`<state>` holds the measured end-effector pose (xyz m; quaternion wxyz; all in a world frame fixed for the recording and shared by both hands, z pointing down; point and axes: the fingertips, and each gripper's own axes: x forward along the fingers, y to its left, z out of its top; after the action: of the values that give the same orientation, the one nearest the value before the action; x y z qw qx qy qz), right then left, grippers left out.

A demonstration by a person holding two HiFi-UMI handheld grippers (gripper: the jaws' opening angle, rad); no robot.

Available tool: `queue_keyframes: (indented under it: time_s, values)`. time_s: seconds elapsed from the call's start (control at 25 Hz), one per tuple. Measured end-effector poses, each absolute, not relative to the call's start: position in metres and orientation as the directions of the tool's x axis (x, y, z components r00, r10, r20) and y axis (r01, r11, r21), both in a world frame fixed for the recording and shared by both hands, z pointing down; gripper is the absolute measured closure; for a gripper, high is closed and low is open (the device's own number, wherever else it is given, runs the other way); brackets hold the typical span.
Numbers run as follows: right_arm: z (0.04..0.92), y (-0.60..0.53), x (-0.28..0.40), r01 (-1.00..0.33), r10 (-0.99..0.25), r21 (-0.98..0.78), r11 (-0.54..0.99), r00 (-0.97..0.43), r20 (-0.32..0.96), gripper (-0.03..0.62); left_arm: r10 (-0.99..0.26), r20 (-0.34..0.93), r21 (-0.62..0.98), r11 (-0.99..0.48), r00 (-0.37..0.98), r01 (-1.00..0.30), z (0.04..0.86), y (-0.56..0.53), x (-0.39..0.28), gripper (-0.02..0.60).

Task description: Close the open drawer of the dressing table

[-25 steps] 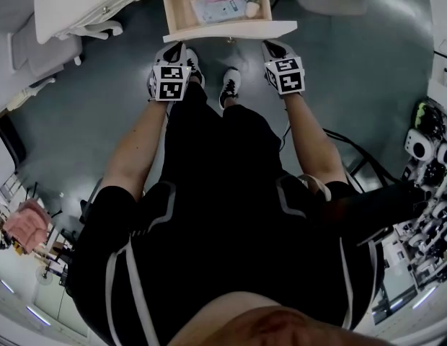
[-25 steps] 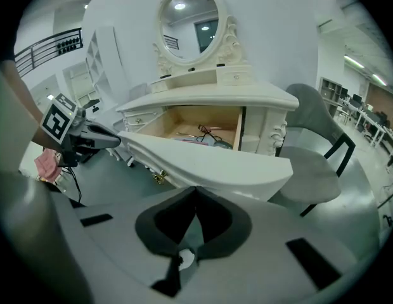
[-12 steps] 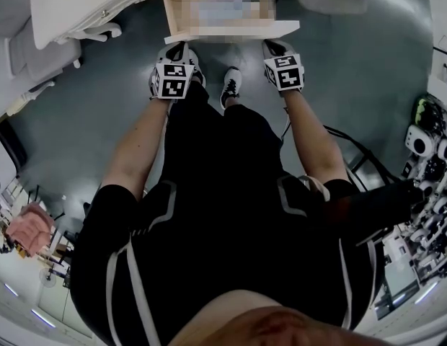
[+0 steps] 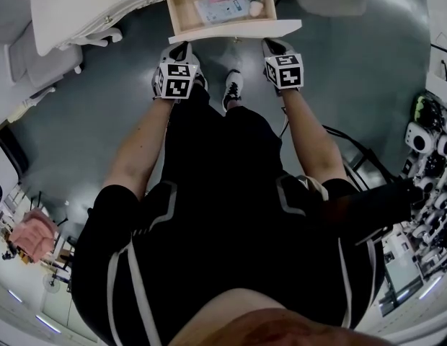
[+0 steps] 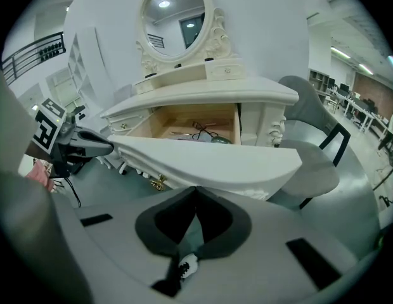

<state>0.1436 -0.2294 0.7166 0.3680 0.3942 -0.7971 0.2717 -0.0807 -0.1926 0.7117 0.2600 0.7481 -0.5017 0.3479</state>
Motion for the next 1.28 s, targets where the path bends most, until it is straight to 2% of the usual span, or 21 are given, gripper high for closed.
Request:
queue_keyframes:
  time_s: [0.28, 0.88, 1.04, 1.28]
  values:
    - [0.719, -0.245, 0.136, -0.868, -0.448, -0.140, 0.476, -0.377, 0.811, 0.589, -0.555, 0.789, 0.023, -0.401, 0.263, -0.916, 0.713, -0.206, -0.090, 0.577]
    - [0.717, -0.281, 0.117, -0.920, -0.477, -0.116, 0.374, -0.298, 0.827, 0.589, -0.486, 0.785, 0.085, -0.530, 0.384, -0.844, 0.720, -0.240, -0.094, 0.577]
    - [0.718, -0.296, 0.123, -0.923, -0.471, -0.128, 0.363, -0.301, 0.830, 0.589, -0.482, 0.800, 0.073, -0.513, 0.358, -0.855, 0.722, -0.252, -0.100, 0.577]
    - [0.719, -0.320, 0.120, -0.899, -0.454, -0.169, 0.404, -0.358, 0.816, 0.589, -0.489, 0.825, 0.065, -0.414, 0.282, -0.908, 0.724, -0.274, -0.117, 0.577]
